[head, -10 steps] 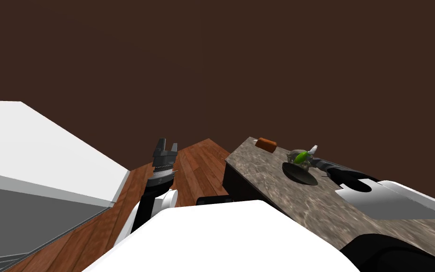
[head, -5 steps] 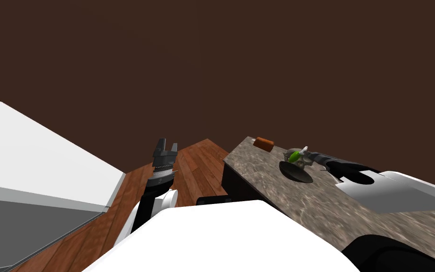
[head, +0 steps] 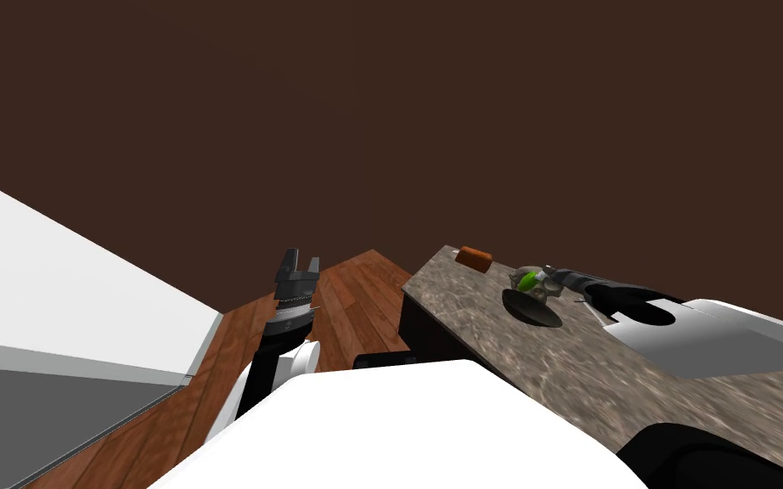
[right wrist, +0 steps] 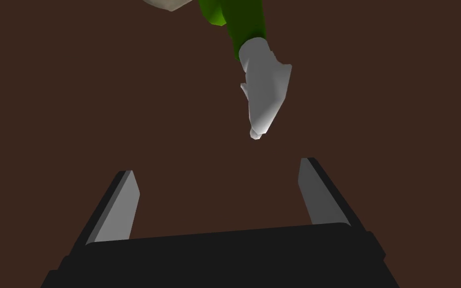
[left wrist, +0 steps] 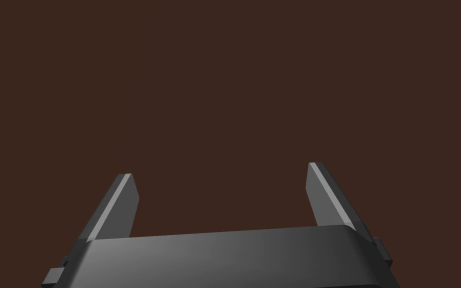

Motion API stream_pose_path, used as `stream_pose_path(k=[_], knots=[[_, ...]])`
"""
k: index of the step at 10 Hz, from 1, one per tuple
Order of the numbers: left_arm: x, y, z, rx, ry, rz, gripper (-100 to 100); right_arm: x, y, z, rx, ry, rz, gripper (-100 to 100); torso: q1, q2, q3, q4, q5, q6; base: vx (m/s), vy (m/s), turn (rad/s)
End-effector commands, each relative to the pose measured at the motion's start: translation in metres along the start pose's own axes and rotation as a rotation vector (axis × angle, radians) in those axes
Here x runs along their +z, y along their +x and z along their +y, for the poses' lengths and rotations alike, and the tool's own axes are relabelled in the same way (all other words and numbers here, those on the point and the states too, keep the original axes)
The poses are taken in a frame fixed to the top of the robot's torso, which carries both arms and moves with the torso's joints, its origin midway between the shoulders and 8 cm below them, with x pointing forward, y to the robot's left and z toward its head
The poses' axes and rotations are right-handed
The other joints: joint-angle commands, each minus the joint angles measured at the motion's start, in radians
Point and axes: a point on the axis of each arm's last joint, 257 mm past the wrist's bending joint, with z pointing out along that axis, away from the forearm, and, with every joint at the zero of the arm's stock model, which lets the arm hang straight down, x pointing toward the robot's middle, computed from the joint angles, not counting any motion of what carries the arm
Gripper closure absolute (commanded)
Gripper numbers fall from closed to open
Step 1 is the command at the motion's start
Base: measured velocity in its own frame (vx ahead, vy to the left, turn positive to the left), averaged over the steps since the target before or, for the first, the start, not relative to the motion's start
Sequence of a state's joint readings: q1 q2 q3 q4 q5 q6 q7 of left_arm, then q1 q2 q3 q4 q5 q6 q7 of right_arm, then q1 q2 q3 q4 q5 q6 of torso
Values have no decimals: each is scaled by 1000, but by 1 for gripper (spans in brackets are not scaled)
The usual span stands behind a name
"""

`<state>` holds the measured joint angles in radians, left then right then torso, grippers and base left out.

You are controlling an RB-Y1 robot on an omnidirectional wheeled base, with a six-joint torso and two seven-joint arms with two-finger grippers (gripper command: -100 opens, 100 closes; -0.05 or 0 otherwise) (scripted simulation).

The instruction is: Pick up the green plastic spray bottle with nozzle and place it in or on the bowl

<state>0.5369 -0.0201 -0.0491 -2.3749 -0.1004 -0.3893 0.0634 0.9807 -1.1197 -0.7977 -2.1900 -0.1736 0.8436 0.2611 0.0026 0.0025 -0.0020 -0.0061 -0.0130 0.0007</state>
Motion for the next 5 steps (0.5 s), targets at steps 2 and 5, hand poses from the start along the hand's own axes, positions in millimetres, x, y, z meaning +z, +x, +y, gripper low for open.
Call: stream_pose_path(k=[2,5], knots=[[0,0,0,0,0,0,0,0,0,0,0,0,0,0,0,0,0,0,0,0,0,0,0],[0,0,0,0,0,0,0,0,0,0,0,0,0,0,0,0,0,0,0,0,0,0,0]])
